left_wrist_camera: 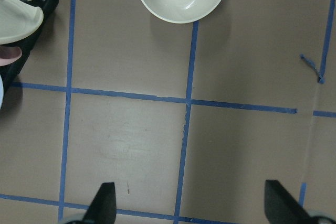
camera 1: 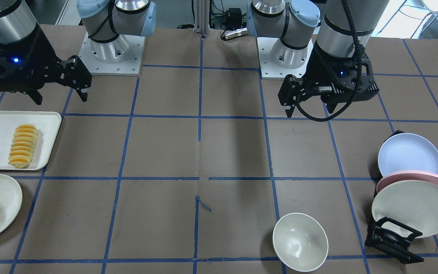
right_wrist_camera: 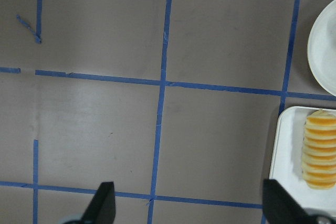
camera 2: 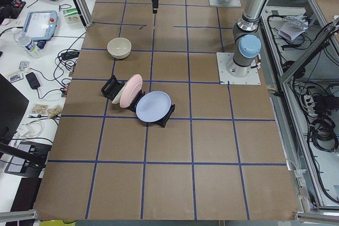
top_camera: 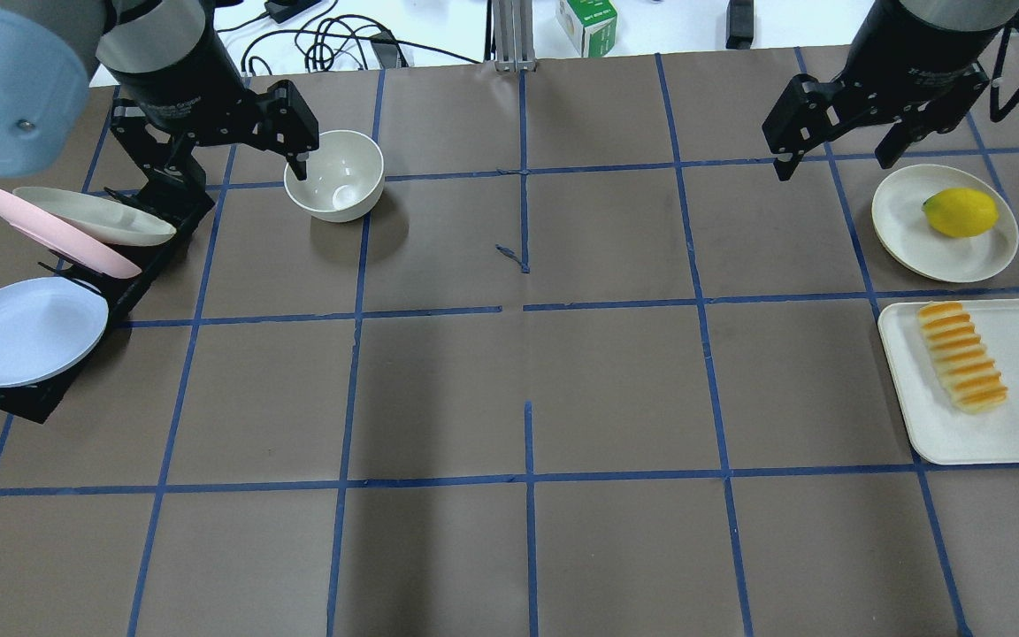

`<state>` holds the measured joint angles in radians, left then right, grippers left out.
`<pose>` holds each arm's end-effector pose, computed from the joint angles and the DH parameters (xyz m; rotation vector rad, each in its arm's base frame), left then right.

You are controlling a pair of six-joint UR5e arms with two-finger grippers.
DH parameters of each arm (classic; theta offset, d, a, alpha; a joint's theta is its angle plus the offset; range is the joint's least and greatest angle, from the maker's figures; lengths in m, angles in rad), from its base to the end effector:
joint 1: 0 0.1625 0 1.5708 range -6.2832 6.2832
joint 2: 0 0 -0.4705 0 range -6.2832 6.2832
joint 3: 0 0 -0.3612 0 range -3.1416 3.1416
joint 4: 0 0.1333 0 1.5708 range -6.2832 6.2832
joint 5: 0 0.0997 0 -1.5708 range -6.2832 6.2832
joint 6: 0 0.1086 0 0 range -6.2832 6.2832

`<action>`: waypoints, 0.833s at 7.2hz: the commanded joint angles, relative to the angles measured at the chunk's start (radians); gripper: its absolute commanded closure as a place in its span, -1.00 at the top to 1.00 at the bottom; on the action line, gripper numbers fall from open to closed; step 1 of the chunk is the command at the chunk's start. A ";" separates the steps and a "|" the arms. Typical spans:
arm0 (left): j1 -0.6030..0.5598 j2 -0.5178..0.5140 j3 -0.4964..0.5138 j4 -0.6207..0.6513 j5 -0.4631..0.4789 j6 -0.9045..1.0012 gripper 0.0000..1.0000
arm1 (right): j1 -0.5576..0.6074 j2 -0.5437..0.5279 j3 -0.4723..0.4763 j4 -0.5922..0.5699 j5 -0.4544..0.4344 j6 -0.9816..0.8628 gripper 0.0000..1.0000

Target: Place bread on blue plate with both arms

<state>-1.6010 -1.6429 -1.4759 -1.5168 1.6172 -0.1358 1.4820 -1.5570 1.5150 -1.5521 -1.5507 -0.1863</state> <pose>-0.1434 -0.4986 0.5395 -0.1663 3.0948 -0.1246 0.0933 -0.4797 0.5419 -0.1526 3.1209 -0.0404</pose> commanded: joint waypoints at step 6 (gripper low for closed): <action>-0.001 -0.005 0.009 -0.020 -0.002 0.009 1.00 | 0.000 0.000 0.001 0.000 -0.002 0.001 1.00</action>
<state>-1.6021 -1.6539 -1.4591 -1.5405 1.6116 -0.1271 1.4823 -1.5570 1.5156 -1.5513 -1.5519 -0.1837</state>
